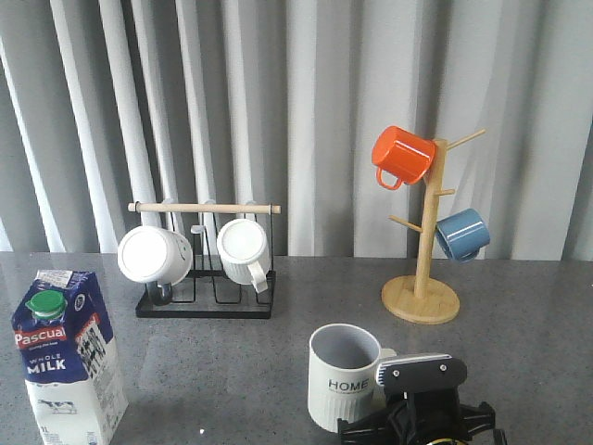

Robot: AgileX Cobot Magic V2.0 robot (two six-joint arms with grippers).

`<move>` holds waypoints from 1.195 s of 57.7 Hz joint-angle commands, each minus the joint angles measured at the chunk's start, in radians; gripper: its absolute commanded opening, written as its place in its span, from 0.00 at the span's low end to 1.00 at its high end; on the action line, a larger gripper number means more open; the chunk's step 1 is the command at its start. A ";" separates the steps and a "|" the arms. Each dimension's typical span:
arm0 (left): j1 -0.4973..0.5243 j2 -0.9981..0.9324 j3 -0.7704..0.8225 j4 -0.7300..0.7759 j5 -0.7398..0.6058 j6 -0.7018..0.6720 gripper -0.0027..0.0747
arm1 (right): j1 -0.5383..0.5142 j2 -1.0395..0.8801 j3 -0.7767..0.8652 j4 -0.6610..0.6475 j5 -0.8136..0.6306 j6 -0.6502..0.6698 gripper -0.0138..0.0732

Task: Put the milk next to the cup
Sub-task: 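Slide the white mug with the right gripper toward the table center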

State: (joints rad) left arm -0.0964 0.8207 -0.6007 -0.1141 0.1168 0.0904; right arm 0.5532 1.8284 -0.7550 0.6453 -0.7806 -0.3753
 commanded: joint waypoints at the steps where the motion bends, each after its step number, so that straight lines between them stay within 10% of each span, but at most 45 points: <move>1: -0.007 -0.005 -0.036 -0.004 -0.068 -0.008 0.30 | 0.003 -0.029 -0.026 -0.016 -0.090 -0.011 0.15; 31: -0.007 -0.005 -0.036 -0.004 -0.068 -0.008 0.30 | 0.003 0.021 -0.026 -0.020 -0.107 -0.016 0.18; 69: -0.007 -0.005 -0.036 -0.004 -0.068 -0.008 0.30 | 0.003 -0.098 0.036 0.003 -0.074 -0.075 0.50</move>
State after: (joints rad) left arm -0.0964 0.8207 -0.6007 -0.1141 0.1168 0.0904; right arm 0.5562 1.8051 -0.7389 0.6634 -0.7822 -0.4541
